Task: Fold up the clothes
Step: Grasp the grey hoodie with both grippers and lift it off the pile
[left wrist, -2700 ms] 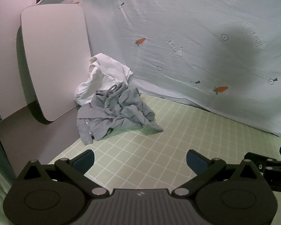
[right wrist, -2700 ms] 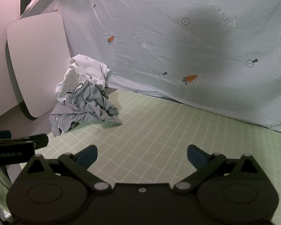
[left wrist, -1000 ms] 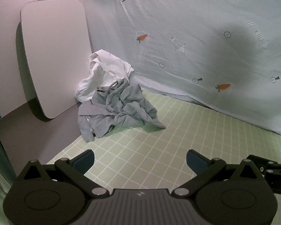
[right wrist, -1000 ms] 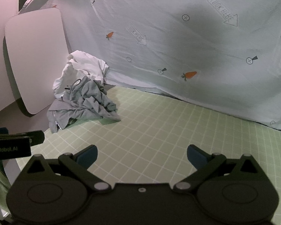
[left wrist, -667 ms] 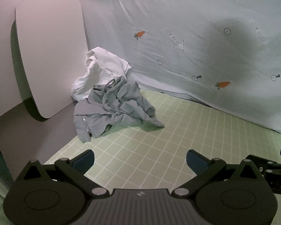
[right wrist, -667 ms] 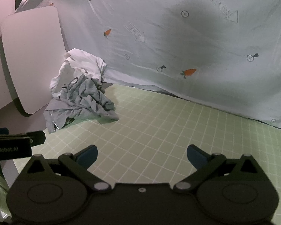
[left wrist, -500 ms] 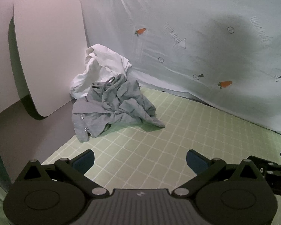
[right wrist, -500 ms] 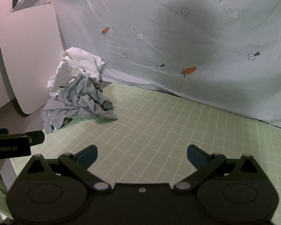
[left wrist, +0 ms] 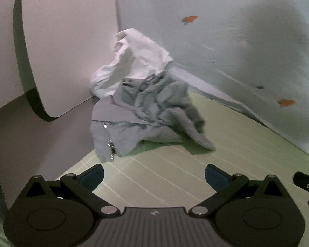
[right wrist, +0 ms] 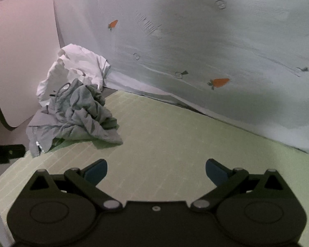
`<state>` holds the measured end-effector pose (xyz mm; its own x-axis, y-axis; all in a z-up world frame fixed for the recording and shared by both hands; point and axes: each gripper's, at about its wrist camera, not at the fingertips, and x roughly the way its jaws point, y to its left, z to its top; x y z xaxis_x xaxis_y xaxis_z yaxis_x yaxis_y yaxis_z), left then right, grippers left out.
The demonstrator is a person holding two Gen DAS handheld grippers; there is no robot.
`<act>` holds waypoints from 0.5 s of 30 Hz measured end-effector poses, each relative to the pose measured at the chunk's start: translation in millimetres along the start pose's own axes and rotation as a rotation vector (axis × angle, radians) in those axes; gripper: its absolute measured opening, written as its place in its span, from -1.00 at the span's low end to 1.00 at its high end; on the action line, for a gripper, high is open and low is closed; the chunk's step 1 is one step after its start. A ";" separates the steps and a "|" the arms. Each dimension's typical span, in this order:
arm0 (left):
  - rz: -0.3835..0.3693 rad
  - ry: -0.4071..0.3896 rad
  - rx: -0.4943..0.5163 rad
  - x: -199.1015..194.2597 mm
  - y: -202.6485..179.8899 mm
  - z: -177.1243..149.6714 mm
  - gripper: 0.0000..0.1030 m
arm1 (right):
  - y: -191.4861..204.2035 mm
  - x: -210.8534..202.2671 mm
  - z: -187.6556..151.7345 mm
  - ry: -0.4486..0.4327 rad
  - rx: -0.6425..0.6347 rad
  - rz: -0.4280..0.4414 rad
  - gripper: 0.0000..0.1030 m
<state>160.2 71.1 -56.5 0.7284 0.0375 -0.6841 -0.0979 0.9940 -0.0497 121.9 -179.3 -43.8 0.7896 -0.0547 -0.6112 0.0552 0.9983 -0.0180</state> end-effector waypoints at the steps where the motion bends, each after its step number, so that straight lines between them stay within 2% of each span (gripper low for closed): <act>1: 0.008 0.011 -0.008 12.6 5.7 5.1 1.00 | 3.7 11.3 3.4 0.005 -0.009 0.000 1.00; 6: 0.076 0.094 -0.034 80.9 33.4 21.8 1.00 | 31.5 81.1 17.6 0.043 -0.088 0.017 0.98; 8: 0.112 0.120 -0.047 106.1 43.4 26.4 0.99 | 45.4 110.4 21.3 0.063 -0.129 0.035 0.91; 12: 0.172 0.156 -0.080 145.8 62.3 35.6 0.97 | 82.3 160.9 23.1 0.091 -0.262 0.086 0.85; 15: 0.178 0.177 -0.103 166.6 72.5 38.2 0.88 | 111.7 191.5 21.1 0.084 -0.381 0.132 0.77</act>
<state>300.3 153.3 -146.3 0.5644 0.1831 -0.8049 -0.2890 0.9572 0.0151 292.2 -78.7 -146.1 0.7211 0.0602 -0.6902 -0.2861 0.9332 -0.2176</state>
